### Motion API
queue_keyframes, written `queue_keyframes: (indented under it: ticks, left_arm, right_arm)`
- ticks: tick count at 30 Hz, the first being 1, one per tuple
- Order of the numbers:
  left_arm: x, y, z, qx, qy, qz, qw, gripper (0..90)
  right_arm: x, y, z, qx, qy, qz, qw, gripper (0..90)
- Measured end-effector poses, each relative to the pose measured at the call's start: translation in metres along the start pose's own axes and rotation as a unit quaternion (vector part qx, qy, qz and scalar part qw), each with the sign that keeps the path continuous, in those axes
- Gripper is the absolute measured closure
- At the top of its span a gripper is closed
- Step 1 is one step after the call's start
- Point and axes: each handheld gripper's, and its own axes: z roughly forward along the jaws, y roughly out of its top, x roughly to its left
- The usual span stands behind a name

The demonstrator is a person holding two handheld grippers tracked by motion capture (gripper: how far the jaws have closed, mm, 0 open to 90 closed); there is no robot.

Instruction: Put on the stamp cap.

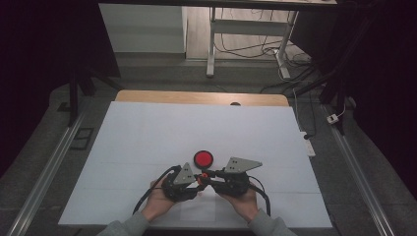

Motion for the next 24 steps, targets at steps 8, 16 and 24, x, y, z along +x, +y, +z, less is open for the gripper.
queue_keyframes:
  ticks: [8,16,24]
  left_arm:
    - [0.0008,-0.0003,-0.0002,-0.001,-0.007,-0.004,1.0000,64.8]
    - [-0.0001,0.0001,-0.0005,0.000,-0.004,-0.005,1.0000,64.7]
    - [-0.0012,0.0006,-0.0009,-0.002,0.000,-0.005,1.0000,65.0]
  right_arm:
    - [0.0000,0.0002,-0.0011,0.001,-0.001,-0.002,1.0000,72.5]
    - [0.0004,-0.0009,0.0003,0.002,-0.002,-0.004,1.0000,72.5]
    - [-0.0006,-0.0019,0.0004,-0.001,0.000,-0.002,1.0000,72.6]
